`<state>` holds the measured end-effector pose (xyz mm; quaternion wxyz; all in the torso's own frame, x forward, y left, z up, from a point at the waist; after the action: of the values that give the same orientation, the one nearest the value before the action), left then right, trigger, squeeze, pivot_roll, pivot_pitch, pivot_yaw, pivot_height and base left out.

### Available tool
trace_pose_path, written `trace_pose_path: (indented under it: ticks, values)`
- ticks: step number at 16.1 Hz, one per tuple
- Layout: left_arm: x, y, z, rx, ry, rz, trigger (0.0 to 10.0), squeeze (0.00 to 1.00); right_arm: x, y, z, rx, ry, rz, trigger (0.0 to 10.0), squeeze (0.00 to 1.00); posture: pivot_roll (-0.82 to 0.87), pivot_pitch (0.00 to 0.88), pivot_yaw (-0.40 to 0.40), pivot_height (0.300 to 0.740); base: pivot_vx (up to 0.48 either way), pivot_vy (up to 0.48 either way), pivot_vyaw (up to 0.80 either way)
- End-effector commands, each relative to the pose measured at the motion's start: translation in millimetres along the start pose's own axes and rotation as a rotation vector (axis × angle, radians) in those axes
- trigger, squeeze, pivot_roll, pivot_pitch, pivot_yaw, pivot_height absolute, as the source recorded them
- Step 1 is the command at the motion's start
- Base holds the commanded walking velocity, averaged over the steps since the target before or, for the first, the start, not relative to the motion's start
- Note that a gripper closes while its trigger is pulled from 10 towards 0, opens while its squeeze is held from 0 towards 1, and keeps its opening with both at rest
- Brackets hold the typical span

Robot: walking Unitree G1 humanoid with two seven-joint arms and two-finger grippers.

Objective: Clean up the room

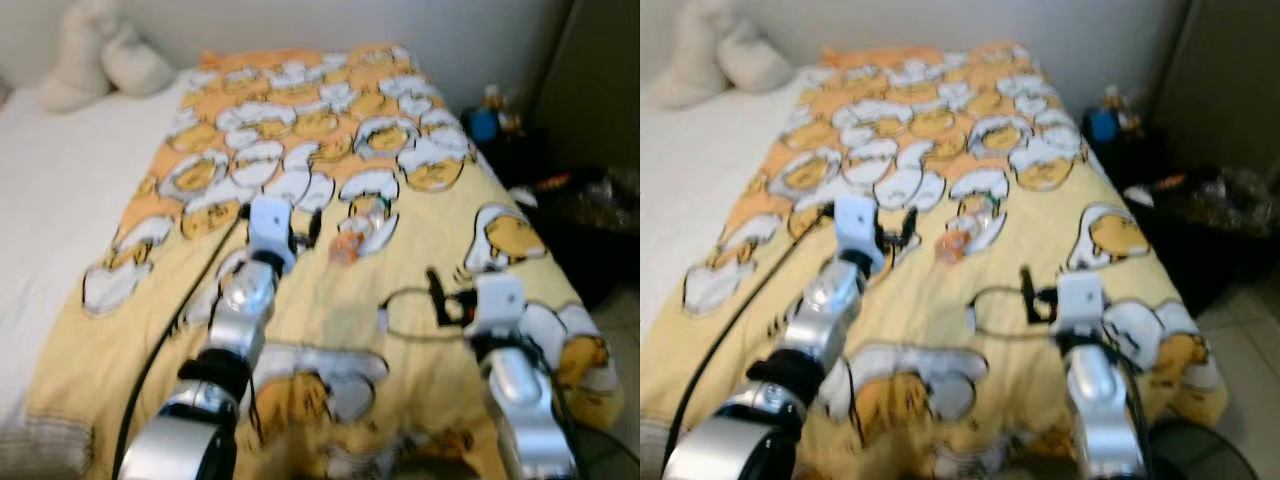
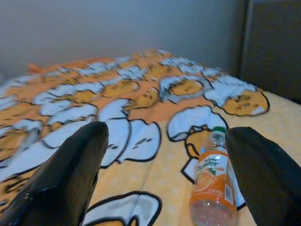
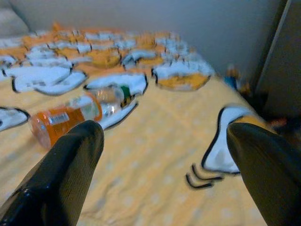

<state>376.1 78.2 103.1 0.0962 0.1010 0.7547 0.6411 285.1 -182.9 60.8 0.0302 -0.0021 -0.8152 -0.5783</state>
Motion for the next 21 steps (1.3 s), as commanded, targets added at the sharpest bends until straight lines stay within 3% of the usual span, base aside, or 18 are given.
trace_pose_path:
  ticks: [1, 2, 3, 5, 6, 7, 10, 11, 12, 14, 16, 17, 20, 21]
  values:
    - [-17.0, 9, -24.5, -0.026, -0.077, 0.032, 10.0, 0.0, 2.8, 1, -10.9, 0.008, -0.033, 0.002, 10.0, 0.0, -0.35, 0.0, 0.121, 0.74, 0.0, 0.0, -0.49]
    - [-30.1, 13, -32.9, -0.016, -0.085, 0.103, 10.0, 0.0, 8.3, -3, -11.6, 0.009, -0.036, 0.013, 10.0, 0.0, -0.37, 0.0, 0.123, 0.74, 0.0, 0.0, -0.49]
    - [-34.3, 15, -34.9, -0.012, -0.086, 0.121, 10.0, 0.0, 10.5, -4, -11.9, 0.012, -0.039, 0.017, 10.0, 0.0, -0.37, 0.0, 0.123, 0.74, 0.0, 0.0, -0.49]
    - [-40.4, 22, -22.7, 0.043, -0.012, 0.141, 10.0, 0.0, 19.7, -5, -14.5, 0.049, -0.04, 0.019, 10.0, 0.0, -0.42, 0.0, 0.121, 0.74, 0.0, 0.0, -0.25]
    - [-44.0, 24, -19.5, 0.096, 0.026, 0.168, 10.0, 0.0, 37.8, -4, -22.8, 0.084, -0.038, 0.031, 10.0, 0.0, -0.5, 0.041, 0.084, 0.74, 0.0, 0.0, 0.0]
    - [-45.2, 24, -22.6, 0.096, 0.023, 0.185, 10.0, 0.0, 45.6, -3, -26.4, 0.097, -0.034, 0.037, 10.0, 0.0, -0.51, 0.047, 0.081, 0.74, 0.0, 0.0, 0.0]
    - [-46.9, 16, -48.4, 0.087, -0.04, 0.27, 10.0, 0.0, 77.2, -3, -37.4, 0.116, -0.056, 0.085, 10.0, 0.0, -0.58, 0.145, 0.067, 0.74, 0.0, 0.0, 0.0]
    - [-46.9, 16, -48.4, 0.087, -0.04, 0.27, 10.0, 0.0, 77.2, -3, -37.4, 0.116, -0.056, 0.085, 10.0, 0.0, -0.58, 0.145, 0.067, 0.74, 0.0, 0.0, 0.0]
    - [-47.5, 15, -62.5, 0.106, -0.081, 0.275, 10.0, 0.0, 95.1, 1, -36.4, 0.113, -0.059, 0.098, 10.0, 0.0, -0.61, 0.201, 0.052, 0.74, 0.0, 0.0, 0.0]
    - [-47.7, 15, -69.6, 0.112, -0.092, 0.28, 10.0, 0.0, 109.3, 7, -31.2, 0.114, -0.032, 0.11, 10.0, 0.0, -0.62, 0.239, 0.032, 0.74, 0.0, 0.0, 0.0]
    - [-50.7, 23, -59.5, 0.027, 0.003, 0.227, 10.0, 0.0, 129.9, 14, -23.3, 0.116, 0.032, 0.143, 10.0, 0.0, -0.64, 0.275, 0.004, 0.74, 0.0, 0.0, 0.0]
    - [-53.9, 36, -46.1, -0.078, 0.093, 0.155, 10.0, 0.0, 136.8, 14, -23.2, 0.118, 0.047, 0.161, 10.0, 0.0, -0.64, 0.277, 0.0, 0.74, 0.0, 0.0, 0.0]
    - [-58.5, 61, -34.1, -0.147, 0.171, 0.034, 10.0, 0.0, 140.4, 16, -23.4, 0.122, 0.06, 0.176, 10.0, 0.0, -0.65, 0.282, -0.012, 0.74, 0.0, 0.0, 0.0]
    - [-59.5, 76, -20.8, -0.191, 0.23, -0.04, 10.0, 0.0, 143.8, 18, -19.4, 0.122, 0.085, 0.183, 10.0, 0.0, -0.63, 0.29, -0.016, 0.74, 0.0, 0.0, 0.0]
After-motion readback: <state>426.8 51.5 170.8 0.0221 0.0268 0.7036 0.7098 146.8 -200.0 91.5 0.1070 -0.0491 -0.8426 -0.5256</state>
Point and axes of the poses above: a point about 5 cm out from each wrist's last joint towards the gripper, its own x axis pointing back from the gripper into the wrist, its own y axis along the axis of the wrist's last joint, z = x × y, the point moved 3 cm from there along -x, pointing out of the wrist towards the gripper, and after that the axes turned 12 degrees about x, right-handed, at the moved point
